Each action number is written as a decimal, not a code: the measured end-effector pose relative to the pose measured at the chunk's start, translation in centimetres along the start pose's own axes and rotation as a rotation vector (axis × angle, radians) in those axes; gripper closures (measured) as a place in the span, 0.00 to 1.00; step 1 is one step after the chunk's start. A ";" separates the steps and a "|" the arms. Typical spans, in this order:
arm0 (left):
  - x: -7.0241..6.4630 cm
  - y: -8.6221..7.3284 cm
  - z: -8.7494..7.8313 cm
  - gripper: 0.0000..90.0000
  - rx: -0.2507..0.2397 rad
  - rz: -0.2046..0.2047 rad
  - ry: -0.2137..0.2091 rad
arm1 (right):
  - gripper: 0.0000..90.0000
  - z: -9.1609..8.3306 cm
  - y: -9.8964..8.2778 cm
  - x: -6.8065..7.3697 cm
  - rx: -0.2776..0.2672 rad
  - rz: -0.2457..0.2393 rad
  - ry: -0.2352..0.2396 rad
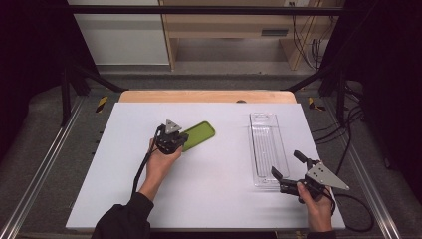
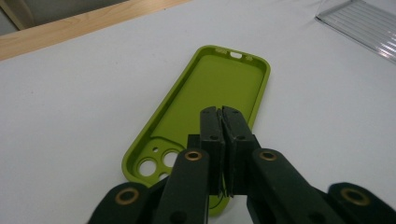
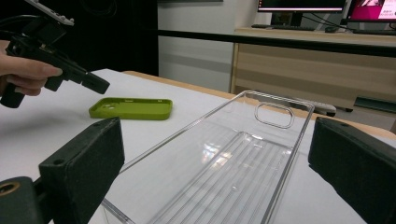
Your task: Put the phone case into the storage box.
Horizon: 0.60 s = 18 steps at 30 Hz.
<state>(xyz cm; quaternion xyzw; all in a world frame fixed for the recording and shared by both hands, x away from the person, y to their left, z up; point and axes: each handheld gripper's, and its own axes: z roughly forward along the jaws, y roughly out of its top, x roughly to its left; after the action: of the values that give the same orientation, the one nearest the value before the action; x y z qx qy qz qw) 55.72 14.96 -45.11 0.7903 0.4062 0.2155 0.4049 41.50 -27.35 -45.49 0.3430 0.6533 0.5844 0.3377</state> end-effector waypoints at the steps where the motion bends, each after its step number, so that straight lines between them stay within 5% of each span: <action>1: 0.0 0.0 0.0 0.99 0.001 -0.001 0.000 | 0.04 0.0 0.0 0.0 0.000 0.000 0.000; 18: 0.3 -0.4 0.8 1.00 0.070 -0.038 0.010 | 0.04 -0.1 0.0 -0.1 -0.004 0.002 0.000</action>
<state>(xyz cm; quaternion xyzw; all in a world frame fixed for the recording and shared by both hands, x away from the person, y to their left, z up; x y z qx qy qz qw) 56.23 14.97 -45.95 0.7951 0.4304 0.1972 0.3791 41.48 -27.43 -45.47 0.3429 0.6518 0.5859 0.3381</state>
